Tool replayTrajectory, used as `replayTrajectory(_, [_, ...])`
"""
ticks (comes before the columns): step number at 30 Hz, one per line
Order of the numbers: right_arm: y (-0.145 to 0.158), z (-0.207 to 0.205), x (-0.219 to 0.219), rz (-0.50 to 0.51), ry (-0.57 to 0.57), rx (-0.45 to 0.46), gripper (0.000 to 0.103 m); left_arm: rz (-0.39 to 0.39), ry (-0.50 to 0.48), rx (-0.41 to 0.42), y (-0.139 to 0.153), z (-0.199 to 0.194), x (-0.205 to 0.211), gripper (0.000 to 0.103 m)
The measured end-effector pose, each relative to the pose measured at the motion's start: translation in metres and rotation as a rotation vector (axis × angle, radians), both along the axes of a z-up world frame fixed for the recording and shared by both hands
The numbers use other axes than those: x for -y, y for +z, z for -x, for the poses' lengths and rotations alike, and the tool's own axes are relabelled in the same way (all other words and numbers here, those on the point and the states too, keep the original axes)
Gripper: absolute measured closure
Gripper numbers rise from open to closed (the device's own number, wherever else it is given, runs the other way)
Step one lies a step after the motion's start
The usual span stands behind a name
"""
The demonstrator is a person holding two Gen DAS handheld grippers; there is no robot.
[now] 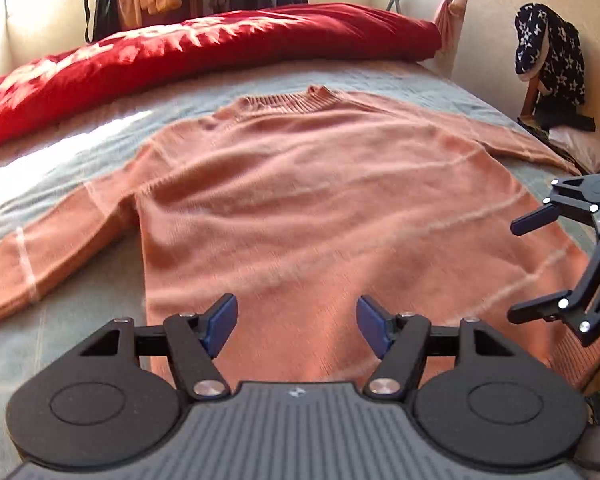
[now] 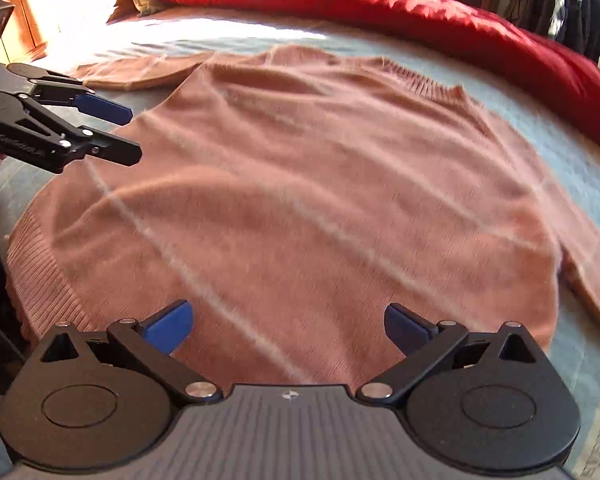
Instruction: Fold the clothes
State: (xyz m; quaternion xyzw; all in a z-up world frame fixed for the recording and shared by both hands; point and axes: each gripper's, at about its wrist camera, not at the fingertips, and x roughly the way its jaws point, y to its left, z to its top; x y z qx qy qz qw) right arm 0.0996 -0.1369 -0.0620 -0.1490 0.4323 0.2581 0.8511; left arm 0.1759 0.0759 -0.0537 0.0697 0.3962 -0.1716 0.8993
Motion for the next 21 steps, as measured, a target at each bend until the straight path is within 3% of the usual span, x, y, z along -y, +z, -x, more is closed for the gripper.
replayTrajectory(3, [-0.007, -0.037, 0.0, 0.009, -0.047, 0.038, 0.0, -0.027, 0.039, -0.027, -0.021, -0.03, -0.005, 0.039])
replayTrajectory(6, [-0.024, -0.05, 0.013, 0.029, -0.113, -0.031, 0.0, -0.032, 0.06, -0.117, -0.035, -0.014, -0.013, 0.037])
replayTrajectory(12, [-0.033, 0.031, 0.065, -0.037, -0.273, -0.157, 0.0, 0.02, 0.13, -0.185, -0.029, 0.044, -0.029, 0.035])
replayTrajectory(14, [-0.028, 0.038, 0.065, -0.01, -0.261, -0.169, 0.0, 0.037, 0.153, -0.208, -0.027, 0.064, -0.034, 0.035])
replayTrajectory(16, [-0.02, 0.038, 0.064, 0.004, -0.252, -0.174, 0.0, 0.007, 0.116, -0.217, -0.019, 0.057, -0.027, 0.035])
replayTrajectory(18, [-0.012, 0.034, 0.064, 0.014, -0.244, -0.167, 0.0, 0.01, 0.077, -0.161, -0.01, 0.049, -0.017, 0.035])
replayTrajectory(21, [-0.001, -0.011, 0.068, -0.014, -0.251, -0.024, 0.0, 0.02, -0.012, -0.068, -0.002, 0.022, 0.009, 0.035])
